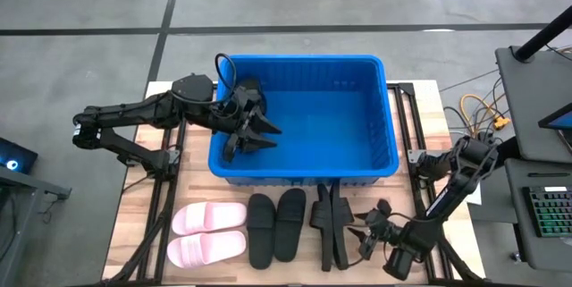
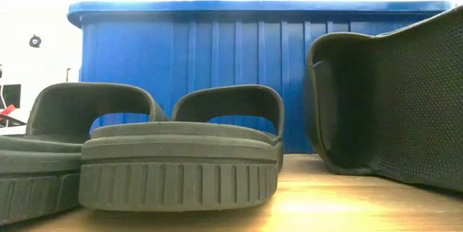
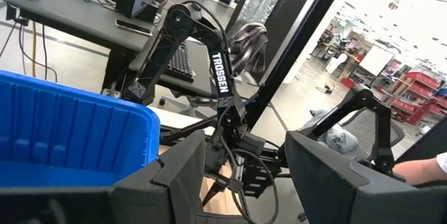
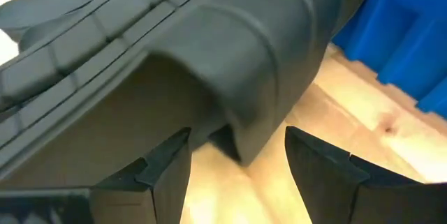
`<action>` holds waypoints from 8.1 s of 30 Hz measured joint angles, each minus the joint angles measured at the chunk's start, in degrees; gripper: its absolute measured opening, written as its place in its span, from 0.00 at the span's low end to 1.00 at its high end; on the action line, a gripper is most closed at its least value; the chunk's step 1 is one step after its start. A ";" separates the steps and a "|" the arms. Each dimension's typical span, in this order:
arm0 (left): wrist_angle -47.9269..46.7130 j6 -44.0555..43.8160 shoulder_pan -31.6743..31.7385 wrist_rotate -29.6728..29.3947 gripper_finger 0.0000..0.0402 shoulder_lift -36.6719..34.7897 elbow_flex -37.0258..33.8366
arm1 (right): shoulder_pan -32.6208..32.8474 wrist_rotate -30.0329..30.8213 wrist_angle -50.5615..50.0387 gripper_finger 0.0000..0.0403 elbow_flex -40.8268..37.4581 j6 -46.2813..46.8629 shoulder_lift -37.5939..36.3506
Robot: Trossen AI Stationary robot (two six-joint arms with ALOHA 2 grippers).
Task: Pick and place slides into bin
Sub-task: Put the black slide into the blue organizer bin
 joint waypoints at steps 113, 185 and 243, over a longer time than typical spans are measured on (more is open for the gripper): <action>12.37 8.91 -0.33 -3.16 0.46 -2.62 0.11 | -18.57 9.08 -58.48 0.03 64.23 -36.82 -4.17; -20.10 47.11 -0.26 -49.85 0.46 -22.24 0.04 | -73.28 -16.18 -32.13 0.03 70.53 -43.50 33.97; -21.51 46.47 -0.26 -51.04 0.46 -29.25 0.04 | -74.45 -31.36 -21.63 0.54 71.05 -106.41 34.71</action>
